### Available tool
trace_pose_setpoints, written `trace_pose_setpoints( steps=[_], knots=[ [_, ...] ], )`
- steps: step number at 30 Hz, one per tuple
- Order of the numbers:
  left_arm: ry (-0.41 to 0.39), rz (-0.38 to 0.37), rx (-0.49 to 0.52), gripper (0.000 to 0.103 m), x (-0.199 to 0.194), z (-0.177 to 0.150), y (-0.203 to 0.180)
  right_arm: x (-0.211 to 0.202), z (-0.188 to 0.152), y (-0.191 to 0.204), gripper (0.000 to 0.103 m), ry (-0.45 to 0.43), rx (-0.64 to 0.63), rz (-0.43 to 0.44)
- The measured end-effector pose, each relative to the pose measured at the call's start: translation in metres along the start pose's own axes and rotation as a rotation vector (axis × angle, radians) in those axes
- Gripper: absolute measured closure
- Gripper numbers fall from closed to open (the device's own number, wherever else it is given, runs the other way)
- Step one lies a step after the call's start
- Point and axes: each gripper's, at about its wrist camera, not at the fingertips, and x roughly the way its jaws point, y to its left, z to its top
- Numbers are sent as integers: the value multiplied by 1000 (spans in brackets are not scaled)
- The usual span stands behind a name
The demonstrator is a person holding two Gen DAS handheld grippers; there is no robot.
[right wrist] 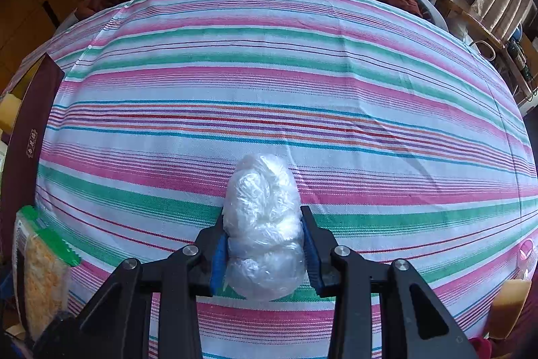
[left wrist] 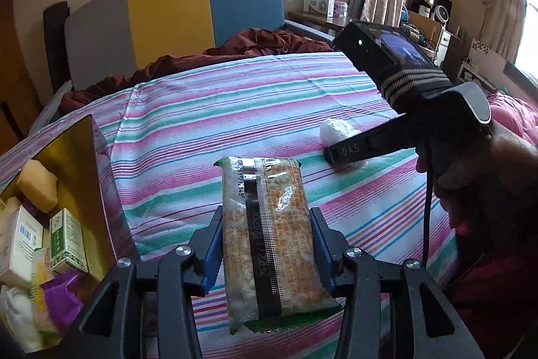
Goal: Organize objects
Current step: 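Lift the cracker pack and plastic bag and carry both toward the gold box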
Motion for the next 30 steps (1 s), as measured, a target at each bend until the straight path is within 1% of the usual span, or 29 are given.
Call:
trace_pose_setpoints(
  steps=[6, 12, 13, 18, 20, 23, 27, 30],
  knots=[
    [-36, 5, -33, 56, -23, 6, 14, -3, -2, 0, 64, -10, -12, -8],
    [-52, 7, -82, 56, -38, 7, 32, -6, -4, 4, 64, -18, -19, -17],
    [-53, 7, -90, 56, -40, 6, 35, 2, 3, -1, 64, -19, -20, -18],
    [-70, -6, -134, 56, -54, 8, 54, 4, 5, -2, 64, -23, -25, -23],
    [-72, -11, -179, 56, -61, 9, 70, 4, 6, -2, 64, -24, -27, -26],
    [-85, 8, -251, 56, -75, 8, 104, 5, 5, -3, 64, -24, -28, -27],
    [-86, 49, -382, 56, -90, 1, 166, 7, 5, 0, 64, -28, -43, -46],
    [-55, 88, -473, 56, -92, -5, 215, 7, 7, 0, 64, -28, -50, -53]
  ],
)
